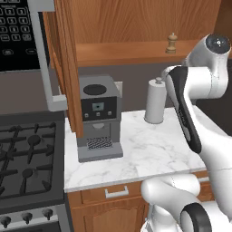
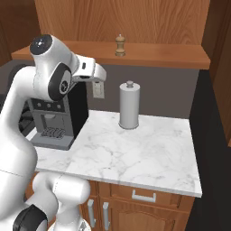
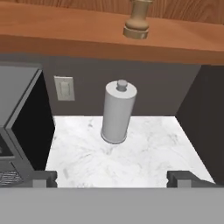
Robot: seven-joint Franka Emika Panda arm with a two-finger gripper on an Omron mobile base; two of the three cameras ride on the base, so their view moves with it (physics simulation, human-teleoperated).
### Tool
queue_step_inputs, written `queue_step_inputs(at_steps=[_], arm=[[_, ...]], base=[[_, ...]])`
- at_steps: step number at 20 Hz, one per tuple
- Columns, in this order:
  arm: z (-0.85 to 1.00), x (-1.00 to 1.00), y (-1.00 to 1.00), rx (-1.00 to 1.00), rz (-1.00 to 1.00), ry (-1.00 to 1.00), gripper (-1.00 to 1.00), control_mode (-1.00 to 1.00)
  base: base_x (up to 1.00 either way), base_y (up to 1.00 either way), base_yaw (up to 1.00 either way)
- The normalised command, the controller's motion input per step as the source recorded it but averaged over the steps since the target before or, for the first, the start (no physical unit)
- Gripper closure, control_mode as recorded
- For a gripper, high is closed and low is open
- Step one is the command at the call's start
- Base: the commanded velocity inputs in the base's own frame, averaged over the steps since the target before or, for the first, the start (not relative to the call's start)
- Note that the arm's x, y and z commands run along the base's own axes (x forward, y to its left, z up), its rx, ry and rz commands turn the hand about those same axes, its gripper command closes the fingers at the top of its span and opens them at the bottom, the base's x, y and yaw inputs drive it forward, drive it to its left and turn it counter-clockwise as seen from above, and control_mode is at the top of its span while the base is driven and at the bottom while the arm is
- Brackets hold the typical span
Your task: Retrieve the shaker from the cabinet and place it next the steak on a plate on the dining table.
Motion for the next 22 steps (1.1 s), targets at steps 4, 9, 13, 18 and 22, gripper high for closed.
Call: queue_step_inputs(at_steps=[4, 9, 13, 18, 22], arm=[[0.24, 0.00, -0.04, 0.01, 0.00, -0.13, -1.00, -1.00], [0.33, 0.00, -0.17, 0.02, 0.00, -0.08, -1.00, -1.00], [0.39, 0.00, -0.22, 0.00, 0.00, 0.00, -1.00, -1.00], [0.38, 0.02, -0.23, 0.00, -0.01, 0.00, -1.00, -1.00], [0.22, 0.15, -0.13, 0.00, -0.01, 0.00, -1.00, -1.00]], base=[[0.00, 0.00, 0.00], [0.00, 0.00, 0.00], [0.00, 0.00, 0.00], [0.00, 0.00, 0.00], [0.00, 0.00, 0.00]])
